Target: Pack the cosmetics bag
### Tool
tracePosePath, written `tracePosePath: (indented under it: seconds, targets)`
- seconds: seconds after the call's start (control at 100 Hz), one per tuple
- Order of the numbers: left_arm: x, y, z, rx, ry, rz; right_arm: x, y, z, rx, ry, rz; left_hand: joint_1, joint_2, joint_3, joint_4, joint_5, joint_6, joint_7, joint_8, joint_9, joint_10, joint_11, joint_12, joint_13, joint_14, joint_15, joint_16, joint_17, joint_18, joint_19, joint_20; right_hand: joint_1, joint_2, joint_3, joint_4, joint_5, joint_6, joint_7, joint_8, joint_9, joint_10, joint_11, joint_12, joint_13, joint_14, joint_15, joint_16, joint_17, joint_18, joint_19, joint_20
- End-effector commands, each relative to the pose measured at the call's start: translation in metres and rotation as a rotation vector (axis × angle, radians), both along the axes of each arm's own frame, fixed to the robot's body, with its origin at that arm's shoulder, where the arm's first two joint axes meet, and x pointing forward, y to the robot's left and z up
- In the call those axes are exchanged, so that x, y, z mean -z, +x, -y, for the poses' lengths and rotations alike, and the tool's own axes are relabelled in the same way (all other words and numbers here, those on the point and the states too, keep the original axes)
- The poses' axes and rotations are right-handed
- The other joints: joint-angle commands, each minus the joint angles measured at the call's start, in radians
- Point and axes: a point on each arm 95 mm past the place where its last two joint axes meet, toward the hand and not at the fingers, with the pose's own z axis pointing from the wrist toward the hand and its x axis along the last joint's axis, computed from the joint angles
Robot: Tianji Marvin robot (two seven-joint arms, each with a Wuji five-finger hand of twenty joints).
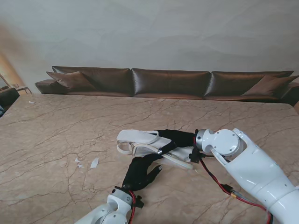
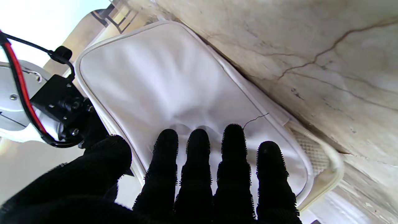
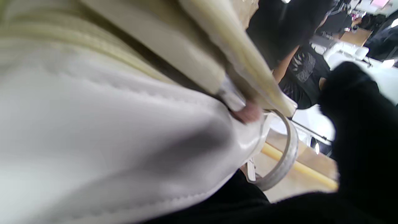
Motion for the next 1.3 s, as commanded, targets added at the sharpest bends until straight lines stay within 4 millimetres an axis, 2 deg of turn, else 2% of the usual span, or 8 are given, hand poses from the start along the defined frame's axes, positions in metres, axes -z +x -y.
tracePosePath:
  seconds: [0.0,0.2,0.46,0.84,0.92,1.0,1.11,1.29]
  targets:
    - [-0.015,0.002,0.006,0.003,-0.032,0.035,0.006,-0.005,-0.015,-0.057,-0.005,-0.027,-0.027,-0.026,-0.008,0.021,-0.076,-0.061,-0.11,-0.057,-0.05,-0.058,-0.098,-0.042,0.013,0.005,0.011,0.008,0.003,-0.003,0.025,0.01,0.02,-0.028,-0.008,0.018,0.016,-0.081,0.021,-0.001,0.008,-0.022,-0.002,0.0,0.037,-0.059,0.054,0.024,0.026,-0.052,0.097,0.03]
    - [-0.009,0.004,0.001,-0.002,-0.005,0.017,0.013,0.0,-0.013,-0.039,-0.046,0.005,-0.025,-0.028,-0.009,0.022,-0.05,-0.05,-0.087,-0.047,-0.039,-0.054,-0.094,-0.04,0.025,0.006,0.018,0.011,0.011,-0.001,0.035,0.012,-0.084,-0.003,-0.061,-0.043,0.003,-0.084,0.029,-0.02,-0.03,-0.029,-0.019,-0.005,-0.054,-0.091,0.024,0.019,-0.047,-0.081,0.055,0.015]
    - [0.003,0.009,-0.005,-0.013,0.023,-0.039,0.008,0.0,-0.008,-0.03,-0.187,0.105,-0.028,-0.035,-0.002,0.021,-0.038,-0.038,-0.074,-0.039,0.051,-0.037,-0.04,-0.013,0.08,0.029,0.064,0.035,0.03,0.007,0.065,0.016,-0.272,-0.009,0.03,-0.098,-0.04,-0.054,0.015,-0.057,-0.114,-0.002,-0.035,-0.016,-0.134,-0.061,0.003,0.011,-0.094,-0.073,0.01,0.023]
    - [0.005,0.008,-0.016,-0.015,0.047,-0.044,0.011,0.003,-0.012,-0.017,-0.308,0.268,-0.025,-0.041,0.004,0.018,0.011,-0.064,-0.011,-0.005,0.091,-0.039,-0.013,0.02,0.104,0.052,0.1,0.063,0.051,0.028,0.098,0.016,-0.068,0.009,-0.091,-0.082,0.005,-0.058,0.066,-0.009,-0.063,-0.03,0.142,0.055,0.006,-0.153,0.1,0.083,0.0,-0.095,0.116,0.078]
    - [0.004,0.007,-0.021,-0.012,0.057,-0.033,0.014,0.005,-0.013,-0.002,-0.304,0.288,-0.035,-0.055,0.027,0.02,0.144,-0.091,0.155,0.079,0.138,-0.037,-0.003,0.033,0.132,0.06,0.124,0.079,0.074,0.048,0.128,0.019,-0.102,0.014,-0.086,-0.086,0.014,-0.067,0.09,-0.002,-0.044,-0.046,0.202,0.08,0.017,-0.166,0.122,0.111,0.01,-0.1,0.142,0.087]
    - [0.002,0.006,-0.027,-0.02,0.071,-0.013,0.015,0.006,-0.014,0.001,-0.306,0.293,-0.025,-0.145,0.074,-0.016,0.268,-0.116,0.382,0.169,0.222,-0.035,0.027,0.059,0.187,0.067,0.173,0.107,0.113,0.07,0.182,0.03,-0.131,0.015,-0.079,-0.09,0.018,-0.074,0.099,-0.002,-0.057,-0.057,0.211,0.083,0.017,-0.173,0.13,0.123,0.008,-0.104,0.149,0.089]
    - [-0.003,0.004,-0.038,-0.052,0.109,0.024,0.018,0.007,-0.014,-0.006,-0.321,0.303,-0.022,-0.248,0.106,-0.043,0.303,-0.159,0.636,0.223,0.318,-0.06,0.091,0.127,0.243,0.065,0.23,0.146,0.158,0.078,0.245,0.034,-0.17,0.011,-0.056,-0.096,0.019,-0.08,0.11,-0.005,-0.052,-0.065,0.22,0.088,0.016,-0.176,0.145,0.141,0.007,-0.106,0.158,0.092]
    - [-0.023,0.009,-0.059,-0.174,0.184,0.149,0.021,0.007,-0.014,0.006,-0.342,0.346,0.059,-0.455,0.106,-0.124,0.194,-0.219,0.822,0.399,0.302,-0.102,0.165,0.244,0.214,0.049,0.254,0.197,0.15,0.066,0.28,0.032,-0.256,-0.004,0.012,-0.101,0.01,-0.084,0.112,-0.021,-0.063,-0.066,0.213,0.088,0.007,-0.174,0.15,0.152,0.003,-0.108,0.165,0.095]
